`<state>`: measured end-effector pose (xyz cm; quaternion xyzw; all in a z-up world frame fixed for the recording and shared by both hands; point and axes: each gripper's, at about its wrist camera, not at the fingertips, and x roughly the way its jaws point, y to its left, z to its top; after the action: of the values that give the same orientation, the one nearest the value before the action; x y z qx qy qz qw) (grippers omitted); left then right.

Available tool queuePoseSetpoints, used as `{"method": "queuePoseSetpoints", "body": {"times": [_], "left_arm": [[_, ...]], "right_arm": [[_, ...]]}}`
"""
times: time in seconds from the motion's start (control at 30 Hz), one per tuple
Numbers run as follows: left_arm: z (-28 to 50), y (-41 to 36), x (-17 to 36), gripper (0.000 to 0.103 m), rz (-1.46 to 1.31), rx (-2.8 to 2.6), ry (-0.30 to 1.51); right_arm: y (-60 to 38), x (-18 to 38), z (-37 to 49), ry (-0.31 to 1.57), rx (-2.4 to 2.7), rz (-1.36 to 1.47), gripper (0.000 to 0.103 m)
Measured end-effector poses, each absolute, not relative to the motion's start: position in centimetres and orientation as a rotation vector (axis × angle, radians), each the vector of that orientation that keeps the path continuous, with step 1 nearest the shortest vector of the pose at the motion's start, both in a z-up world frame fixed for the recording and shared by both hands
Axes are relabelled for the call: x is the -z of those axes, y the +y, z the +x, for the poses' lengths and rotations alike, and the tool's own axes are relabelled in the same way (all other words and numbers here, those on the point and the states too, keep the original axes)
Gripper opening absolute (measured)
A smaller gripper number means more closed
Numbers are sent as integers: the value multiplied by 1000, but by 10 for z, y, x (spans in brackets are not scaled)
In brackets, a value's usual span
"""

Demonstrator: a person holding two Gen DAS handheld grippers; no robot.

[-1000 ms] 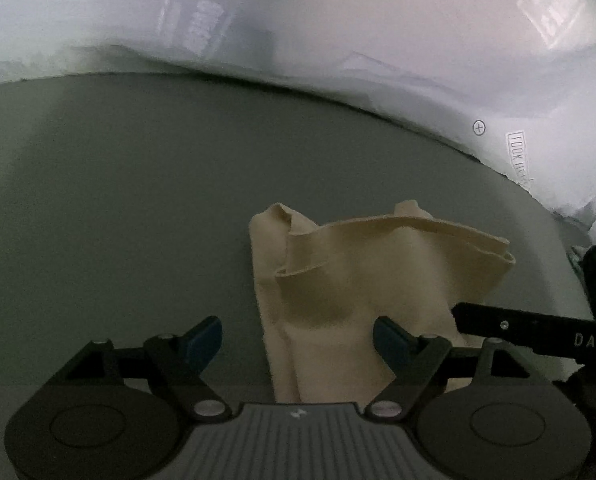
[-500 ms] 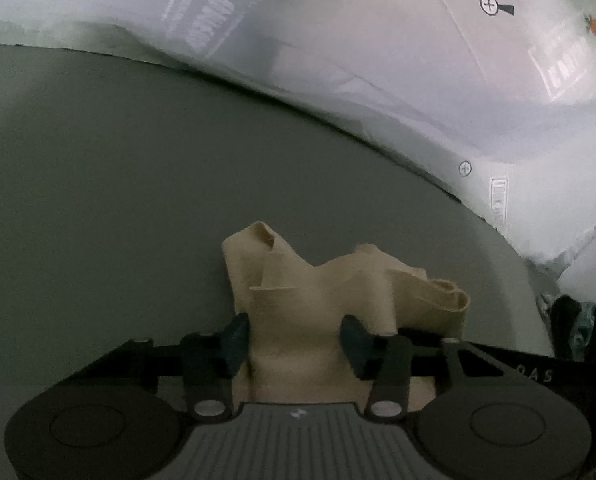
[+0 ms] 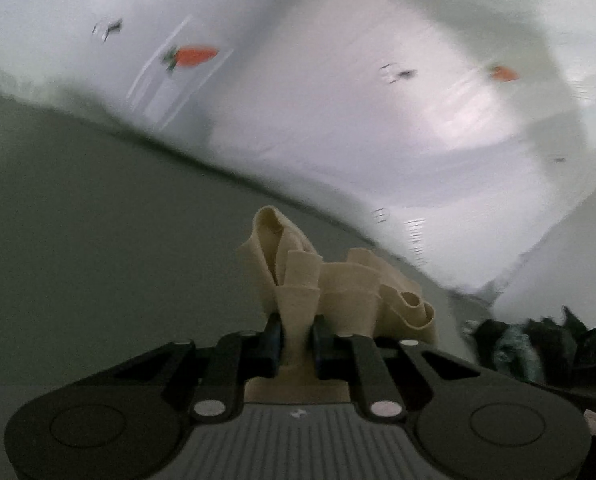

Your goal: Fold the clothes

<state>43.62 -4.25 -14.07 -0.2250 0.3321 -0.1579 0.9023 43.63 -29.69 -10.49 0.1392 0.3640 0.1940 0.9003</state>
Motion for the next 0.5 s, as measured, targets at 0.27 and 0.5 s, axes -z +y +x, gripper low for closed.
{"method": "queuePoseSetpoints", "body": {"times": [0.27,0.5], "left_arm": [[354,-61,95,10,-404,468,543],[326,-56,75,10,-348,521,438]], "right_arm": [[-286,46,346,607,-337,253,16],[-280,9,307,493,-278,185,15]]}}
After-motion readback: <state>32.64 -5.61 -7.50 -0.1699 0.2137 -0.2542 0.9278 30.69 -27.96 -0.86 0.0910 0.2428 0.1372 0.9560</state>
